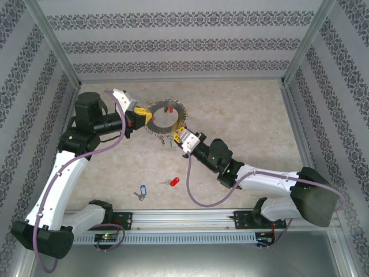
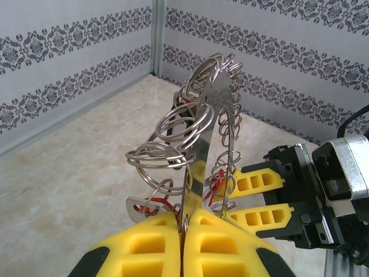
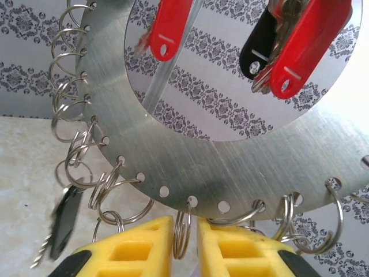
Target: Put the keys on the keyring
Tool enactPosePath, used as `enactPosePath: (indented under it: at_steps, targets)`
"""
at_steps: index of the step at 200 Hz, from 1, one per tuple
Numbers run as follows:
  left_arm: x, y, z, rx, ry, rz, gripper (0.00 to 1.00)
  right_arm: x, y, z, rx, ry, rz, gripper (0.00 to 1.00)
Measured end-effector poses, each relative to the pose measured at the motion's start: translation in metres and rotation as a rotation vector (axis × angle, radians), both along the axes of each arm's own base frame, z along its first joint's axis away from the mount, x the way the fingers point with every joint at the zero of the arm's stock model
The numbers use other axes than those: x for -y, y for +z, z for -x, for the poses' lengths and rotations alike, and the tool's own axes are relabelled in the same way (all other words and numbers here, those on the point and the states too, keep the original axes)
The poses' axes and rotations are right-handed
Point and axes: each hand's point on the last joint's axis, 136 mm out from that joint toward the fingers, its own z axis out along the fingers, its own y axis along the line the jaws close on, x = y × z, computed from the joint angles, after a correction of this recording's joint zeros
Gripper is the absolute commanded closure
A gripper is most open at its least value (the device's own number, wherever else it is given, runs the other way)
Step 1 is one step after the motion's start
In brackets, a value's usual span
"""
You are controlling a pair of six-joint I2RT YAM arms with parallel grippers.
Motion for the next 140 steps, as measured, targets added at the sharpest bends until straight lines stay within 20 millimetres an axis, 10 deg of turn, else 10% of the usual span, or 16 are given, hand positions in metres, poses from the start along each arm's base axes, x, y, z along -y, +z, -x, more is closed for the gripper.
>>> enactPosePath:
  at_steps: [140]
  targets:
    - [-0.008,-0.023,-0.021,-0.192,0.147,0.077,1.0,0.009,-0.01,-0.007,-0.04,-0.035,0.028,1.0]
